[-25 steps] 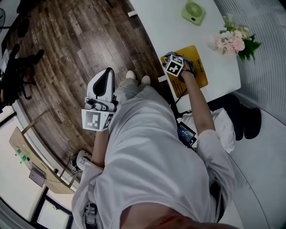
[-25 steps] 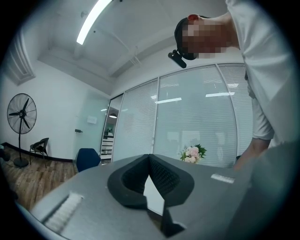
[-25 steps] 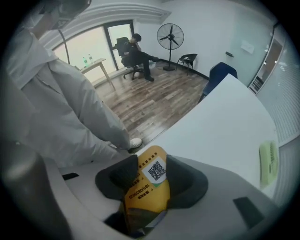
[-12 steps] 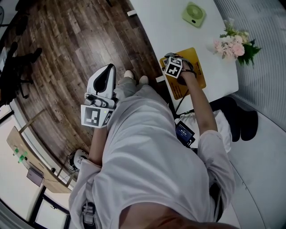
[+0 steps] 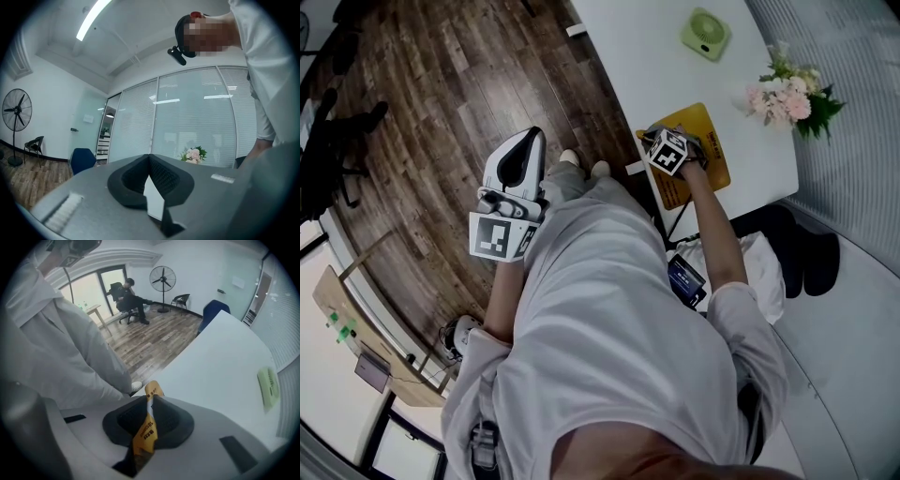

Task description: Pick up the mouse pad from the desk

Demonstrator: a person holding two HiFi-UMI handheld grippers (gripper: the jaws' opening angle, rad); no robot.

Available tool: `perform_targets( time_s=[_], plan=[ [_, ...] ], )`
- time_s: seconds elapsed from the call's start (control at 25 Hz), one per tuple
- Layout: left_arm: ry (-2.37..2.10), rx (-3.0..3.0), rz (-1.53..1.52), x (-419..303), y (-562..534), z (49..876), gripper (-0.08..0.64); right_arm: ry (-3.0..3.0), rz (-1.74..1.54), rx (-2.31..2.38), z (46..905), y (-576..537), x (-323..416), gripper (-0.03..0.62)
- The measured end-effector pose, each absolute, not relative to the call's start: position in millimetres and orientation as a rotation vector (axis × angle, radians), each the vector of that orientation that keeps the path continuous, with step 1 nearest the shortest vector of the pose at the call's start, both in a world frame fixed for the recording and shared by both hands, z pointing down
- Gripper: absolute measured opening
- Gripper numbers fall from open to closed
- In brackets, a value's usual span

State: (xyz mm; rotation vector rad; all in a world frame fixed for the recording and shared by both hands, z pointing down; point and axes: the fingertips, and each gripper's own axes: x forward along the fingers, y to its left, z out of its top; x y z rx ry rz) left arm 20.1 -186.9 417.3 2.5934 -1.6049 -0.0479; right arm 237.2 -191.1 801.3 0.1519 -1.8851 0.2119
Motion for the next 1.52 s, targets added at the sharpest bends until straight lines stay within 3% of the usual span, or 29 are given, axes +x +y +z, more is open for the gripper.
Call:
perform_targets(
  time_s=[0.24,0.68,1.52],
  plan=[
    [-1.566,2.626,-0.037,24.3,-184.5,414.4,-0.008,-1.988,0.151,0.373,766.3,-198.5,238.9,0.031],
    [-1.476,2.718,-0.031,44.6,-183.3,405.5,-0.008,-2.303,0.167,0.970,622.9,-225.0,265.5,0.025],
    [-1.291,2.859,0.010,67.3,-225.3,337.2,-0.008,-2.813,-0.094,1.374,329.0,-217.4,187.9,0.028]
  ],
)
